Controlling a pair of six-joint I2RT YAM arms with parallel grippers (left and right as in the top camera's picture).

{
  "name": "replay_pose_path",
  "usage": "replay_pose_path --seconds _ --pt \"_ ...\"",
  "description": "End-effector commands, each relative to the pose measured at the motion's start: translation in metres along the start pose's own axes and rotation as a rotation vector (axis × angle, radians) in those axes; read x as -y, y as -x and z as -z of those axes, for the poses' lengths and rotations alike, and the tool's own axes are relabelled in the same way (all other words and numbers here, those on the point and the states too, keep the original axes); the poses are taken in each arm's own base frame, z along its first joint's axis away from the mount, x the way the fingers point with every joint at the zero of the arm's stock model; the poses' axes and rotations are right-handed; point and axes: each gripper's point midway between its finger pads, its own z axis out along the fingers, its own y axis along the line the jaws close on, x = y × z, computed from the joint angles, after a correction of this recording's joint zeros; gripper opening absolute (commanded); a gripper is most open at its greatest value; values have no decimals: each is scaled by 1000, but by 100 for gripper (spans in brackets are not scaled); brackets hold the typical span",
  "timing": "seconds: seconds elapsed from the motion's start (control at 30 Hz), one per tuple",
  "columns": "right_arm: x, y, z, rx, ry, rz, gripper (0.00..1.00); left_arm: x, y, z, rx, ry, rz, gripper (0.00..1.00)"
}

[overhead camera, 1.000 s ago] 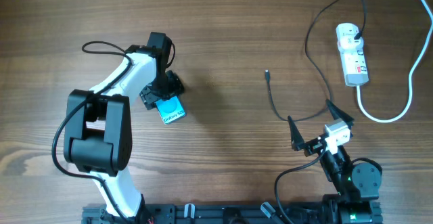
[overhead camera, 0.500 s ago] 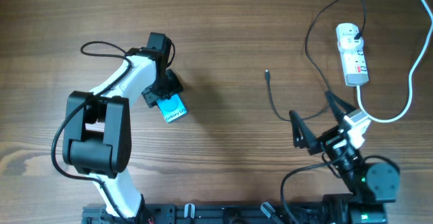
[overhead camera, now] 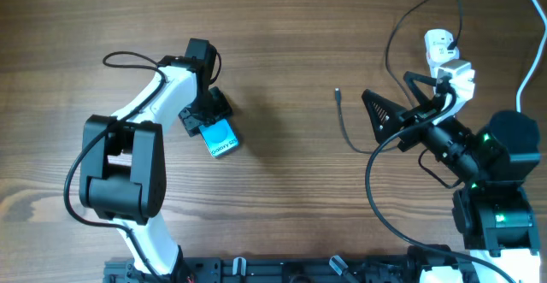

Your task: Plug charger to phone and switch on socket

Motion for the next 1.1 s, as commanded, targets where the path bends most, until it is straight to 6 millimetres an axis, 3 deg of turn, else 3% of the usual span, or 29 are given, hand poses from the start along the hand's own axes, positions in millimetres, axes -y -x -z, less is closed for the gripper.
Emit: replay_pose_path --seconds 0.0,0.17,0.23,0.33,0.43,0.47,0.57,0.67,0.87,1.07 --pt "-10 2 1 -10 44 -23 94 8 6 15 12 -63 5 66" --pt "12 -43 -20 -195 16 -162 89 10 11 23 -21 -124 38 67" --pt "11 -58 -31 -263 72 -236 87 11 13 27 -34 -146 50 67" --pt "13 -102 -52 -441 140 -379 84 17 12 32 -65 -197 60 67" --pt "-3 -139 -67 -581 222 -414 87 17 11 32 -64 -197 32 67" --pt "-18 -154 -79 -630 288 -411 100 17 11 32 -64 -197 31 67" --pt "-32 -162 -101 -630 344 -385 100 18 10 32 -68 -206 26 67" --pt "-46 -179 -114 -661 389 -355 89 18 8 32 -74 -202 6 67" --pt "-52 -236 -143 -768 398 -389 87 21 6 32 -73 -202 -21 68" --pt "-49 -275 -168 -778 479 -412 87 20 5 30 -54 -171 -42 68"
